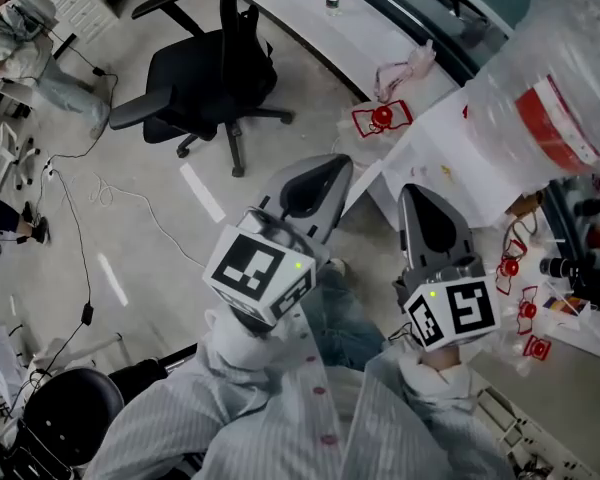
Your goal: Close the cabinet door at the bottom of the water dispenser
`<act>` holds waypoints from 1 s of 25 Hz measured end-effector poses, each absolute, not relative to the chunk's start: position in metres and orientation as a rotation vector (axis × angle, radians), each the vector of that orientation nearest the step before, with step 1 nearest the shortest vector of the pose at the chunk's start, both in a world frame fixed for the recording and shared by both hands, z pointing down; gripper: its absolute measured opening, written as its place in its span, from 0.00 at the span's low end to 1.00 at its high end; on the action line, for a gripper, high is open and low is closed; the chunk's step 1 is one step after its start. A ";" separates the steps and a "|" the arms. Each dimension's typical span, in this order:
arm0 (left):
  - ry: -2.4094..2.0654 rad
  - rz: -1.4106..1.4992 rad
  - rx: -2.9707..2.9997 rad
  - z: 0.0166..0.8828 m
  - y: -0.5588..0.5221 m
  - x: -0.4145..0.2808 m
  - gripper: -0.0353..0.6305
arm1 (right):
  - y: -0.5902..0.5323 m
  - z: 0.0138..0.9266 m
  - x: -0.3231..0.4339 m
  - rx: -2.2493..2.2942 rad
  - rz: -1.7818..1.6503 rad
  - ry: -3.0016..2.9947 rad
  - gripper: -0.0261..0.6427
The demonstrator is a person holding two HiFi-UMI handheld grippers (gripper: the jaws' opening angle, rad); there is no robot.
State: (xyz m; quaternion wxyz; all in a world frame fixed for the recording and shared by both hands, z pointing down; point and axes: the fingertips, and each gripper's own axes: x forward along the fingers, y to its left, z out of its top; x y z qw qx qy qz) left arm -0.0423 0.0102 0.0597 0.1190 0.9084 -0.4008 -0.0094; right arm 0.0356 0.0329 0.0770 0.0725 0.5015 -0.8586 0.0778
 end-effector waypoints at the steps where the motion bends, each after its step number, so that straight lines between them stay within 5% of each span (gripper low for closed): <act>1: -1.157 -0.026 2.664 0.059 0.004 -0.041 0.07 | 0.029 0.077 0.036 1.520 0.237 -2.572 0.06; 25: -0.820 0.108 2.703 0.104 -0.096 -0.031 0.07 | -0.058 0.120 0.034 1.759 0.384 -2.336 0.06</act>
